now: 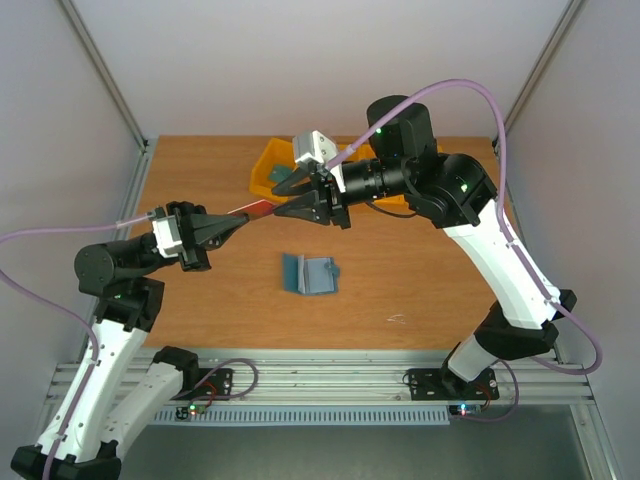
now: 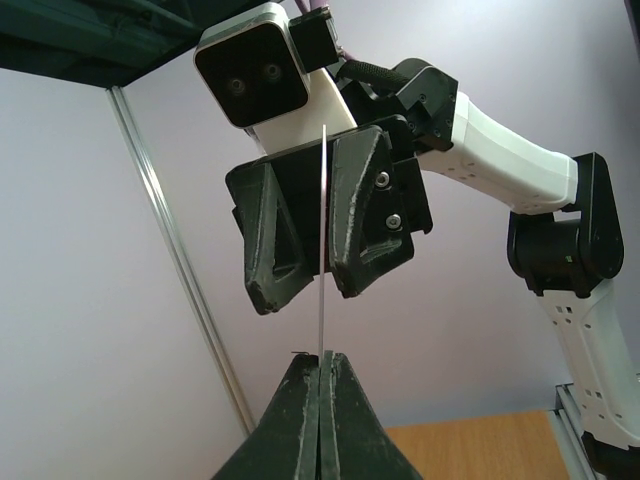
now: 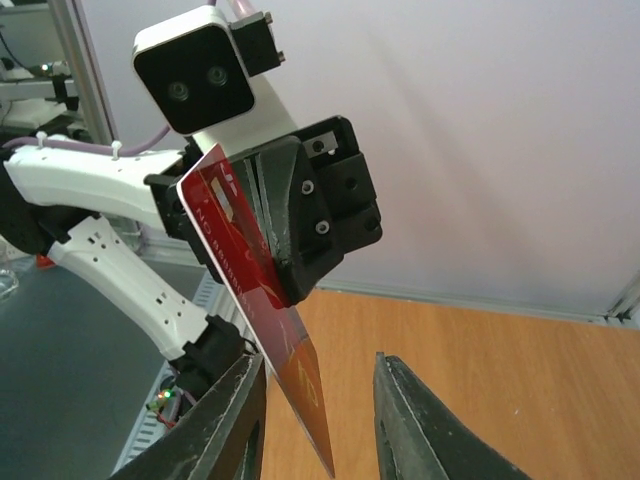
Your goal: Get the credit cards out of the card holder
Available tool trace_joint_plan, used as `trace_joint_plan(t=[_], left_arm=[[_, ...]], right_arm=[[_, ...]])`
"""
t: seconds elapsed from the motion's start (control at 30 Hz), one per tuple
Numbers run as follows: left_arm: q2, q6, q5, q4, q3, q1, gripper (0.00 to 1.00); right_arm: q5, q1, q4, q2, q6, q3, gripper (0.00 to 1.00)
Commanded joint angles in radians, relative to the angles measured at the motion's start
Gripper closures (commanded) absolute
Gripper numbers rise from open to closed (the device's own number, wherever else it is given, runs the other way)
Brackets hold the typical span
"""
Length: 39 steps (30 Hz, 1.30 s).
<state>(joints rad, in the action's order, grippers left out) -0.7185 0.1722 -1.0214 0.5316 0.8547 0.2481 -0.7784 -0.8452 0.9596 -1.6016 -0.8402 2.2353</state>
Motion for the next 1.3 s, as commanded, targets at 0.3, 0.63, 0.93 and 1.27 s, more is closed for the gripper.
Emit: trace_joint_plan(t=[0.3,0.63,0.93,1.27], left_arm=[[-0.009,-0.019,0.03,-0.074,0.022,0.005,1.0],[-0.025,-0.029,0.003,-0.08,0.026,0.004,1.0],[-0.034,-0.039,0.001,-0.111,0.023,0.005,1.0],[-0.044,-0.025,0.076,-0.152,-0.008,0.005,0.99]], right_arm=[[-0.002,-0.011,0.062,-0.006,0.004,0.073,0.99],[0.016,-0.014,0.09,-0.022,-0.001,0.084,0.87],[0.03,-0.015,0.091,-0.025,-0.013,0.086,0.99],[0.115,-0.008,0.127,-0.033,-0.058,0.058,0.99]])
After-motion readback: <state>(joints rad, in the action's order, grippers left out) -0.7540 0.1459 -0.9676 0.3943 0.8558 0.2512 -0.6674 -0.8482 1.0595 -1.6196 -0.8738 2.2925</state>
